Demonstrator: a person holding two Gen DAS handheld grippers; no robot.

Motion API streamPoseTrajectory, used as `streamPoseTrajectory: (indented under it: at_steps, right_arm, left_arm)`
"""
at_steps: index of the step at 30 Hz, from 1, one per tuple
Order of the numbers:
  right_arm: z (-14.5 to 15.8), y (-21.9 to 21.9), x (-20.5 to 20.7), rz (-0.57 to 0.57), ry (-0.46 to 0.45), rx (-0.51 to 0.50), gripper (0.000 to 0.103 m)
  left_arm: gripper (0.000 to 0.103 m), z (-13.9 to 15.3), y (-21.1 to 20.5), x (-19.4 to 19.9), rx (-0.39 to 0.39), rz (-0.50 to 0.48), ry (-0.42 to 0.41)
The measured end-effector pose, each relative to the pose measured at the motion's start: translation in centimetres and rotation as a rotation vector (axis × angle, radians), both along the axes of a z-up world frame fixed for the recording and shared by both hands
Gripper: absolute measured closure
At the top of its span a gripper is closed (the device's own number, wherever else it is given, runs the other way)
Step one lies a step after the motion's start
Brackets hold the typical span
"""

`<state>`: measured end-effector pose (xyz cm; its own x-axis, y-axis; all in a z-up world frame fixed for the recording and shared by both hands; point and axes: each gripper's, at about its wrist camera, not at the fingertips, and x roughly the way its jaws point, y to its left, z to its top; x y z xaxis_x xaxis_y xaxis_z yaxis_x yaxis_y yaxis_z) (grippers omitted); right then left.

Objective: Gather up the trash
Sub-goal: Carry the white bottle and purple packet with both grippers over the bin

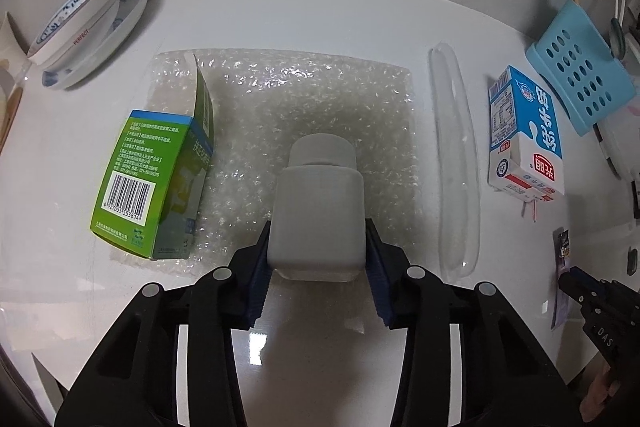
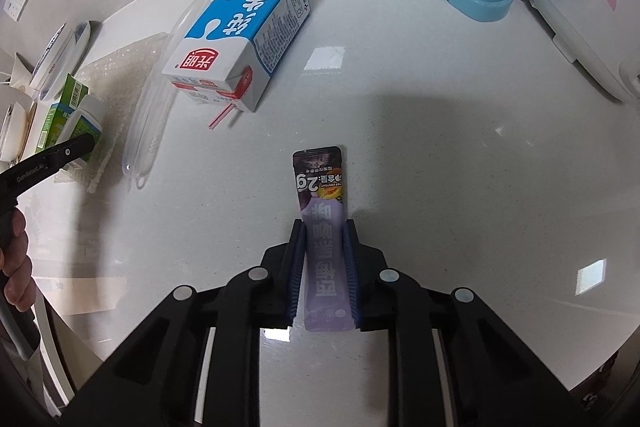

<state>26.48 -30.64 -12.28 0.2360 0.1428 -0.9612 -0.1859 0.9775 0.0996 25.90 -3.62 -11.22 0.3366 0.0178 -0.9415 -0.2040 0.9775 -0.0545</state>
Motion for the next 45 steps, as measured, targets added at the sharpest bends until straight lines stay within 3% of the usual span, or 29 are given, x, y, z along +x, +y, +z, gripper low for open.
streamPoseTrajectory:
  at_steps: [20,35,45]
  right_arm:
    - [4.6,0.7,-3.6,-0.012,-0.088,-0.002,0.085]
    - [8.5,1.3,-10.3,-0.051,-0.164,0.006,0.085]
    - [10.5,1.7,-15.6,-0.055,-0.207,0.009,0.085]
  left_arm:
    - [0.062,4.9,-0.4,-5.5,-0.030,-0.041,-0.084]
    - [0.062,9.3,-1.2,-13.0,-0.063,-0.106,-0.151]
    - [0.062,10.0,-1.7,-18.9,-0.068,-0.122,-0.149]
